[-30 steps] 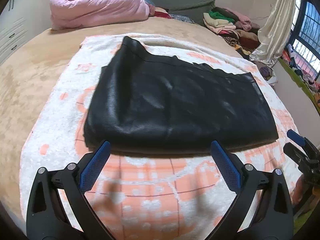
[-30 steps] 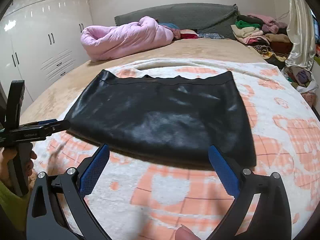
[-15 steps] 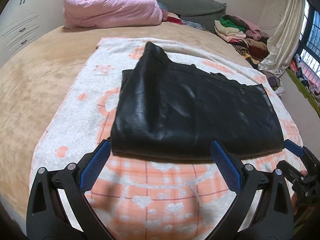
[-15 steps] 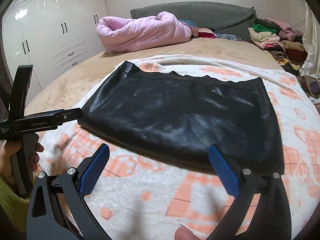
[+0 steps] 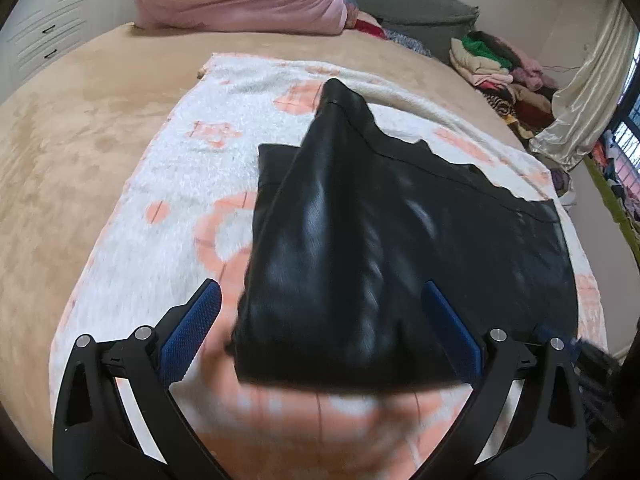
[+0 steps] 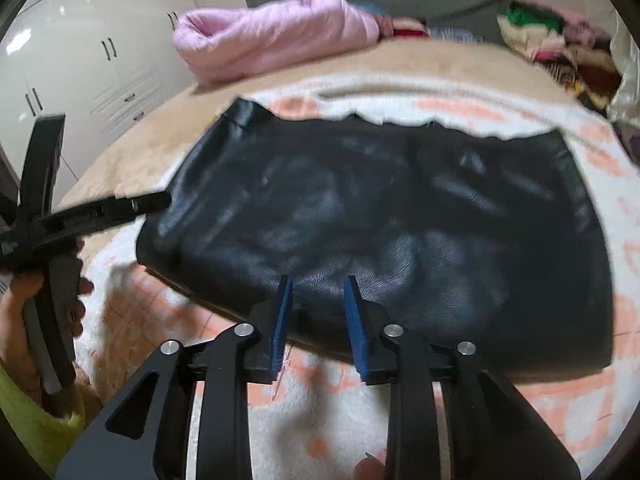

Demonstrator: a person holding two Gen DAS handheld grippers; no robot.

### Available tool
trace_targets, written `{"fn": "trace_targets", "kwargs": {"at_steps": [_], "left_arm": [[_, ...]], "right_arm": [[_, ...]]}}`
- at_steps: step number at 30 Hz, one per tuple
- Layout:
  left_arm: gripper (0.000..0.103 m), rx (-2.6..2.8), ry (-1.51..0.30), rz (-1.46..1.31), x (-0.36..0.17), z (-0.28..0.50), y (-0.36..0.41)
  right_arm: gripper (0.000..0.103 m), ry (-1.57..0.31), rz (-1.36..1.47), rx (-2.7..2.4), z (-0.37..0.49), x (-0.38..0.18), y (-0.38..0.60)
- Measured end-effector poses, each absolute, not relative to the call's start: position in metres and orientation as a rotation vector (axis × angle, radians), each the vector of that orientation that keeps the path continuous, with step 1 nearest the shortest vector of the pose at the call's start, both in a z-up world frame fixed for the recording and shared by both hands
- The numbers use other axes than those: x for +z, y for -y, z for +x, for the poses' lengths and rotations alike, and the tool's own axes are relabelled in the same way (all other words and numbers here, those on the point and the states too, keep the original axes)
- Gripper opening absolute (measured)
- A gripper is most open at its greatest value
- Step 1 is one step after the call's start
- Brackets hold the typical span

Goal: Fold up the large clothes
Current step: 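Grasp the folded jacket edge with the right tool and lift it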

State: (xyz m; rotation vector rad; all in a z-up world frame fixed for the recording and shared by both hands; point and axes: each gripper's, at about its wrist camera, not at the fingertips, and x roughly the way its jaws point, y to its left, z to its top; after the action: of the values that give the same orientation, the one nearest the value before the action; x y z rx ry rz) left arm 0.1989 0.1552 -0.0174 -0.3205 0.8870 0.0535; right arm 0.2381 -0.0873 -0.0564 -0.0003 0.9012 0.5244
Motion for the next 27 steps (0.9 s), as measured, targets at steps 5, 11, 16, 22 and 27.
{"fn": "trace_targets", "kwargs": {"at_steps": [5,11,16,22,27], "left_arm": [[0.094,0.11,-0.93,-0.346,-0.025,0.231,-0.175],[0.094,0.103,-0.916,-0.386,-0.023,0.258,-0.185],[0.093,0.086,-0.945,-0.356,-0.035,0.277,-0.183],[0.093,0.054,-0.991,-0.43,-0.057,0.281,-0.194],[0.093,0.034,-0.998,-0.466,-0.064,0.282,-0.201]], "right_arm": [[0.025,-0.972,-0.01,0.52,0.248,-0.084,0.083],[0.025,-0.951,-0.052,0.527,0.242,-0.085,0.081],[0.028,-0.92,0.004,0.572,0.256,-0.058,0.087],[0.027,-0.86,0.031,0.498,0.318,-0.029,0.082],[0.027,-0.895,0.076,0.426,0.384,-0.029,0.073]]}}
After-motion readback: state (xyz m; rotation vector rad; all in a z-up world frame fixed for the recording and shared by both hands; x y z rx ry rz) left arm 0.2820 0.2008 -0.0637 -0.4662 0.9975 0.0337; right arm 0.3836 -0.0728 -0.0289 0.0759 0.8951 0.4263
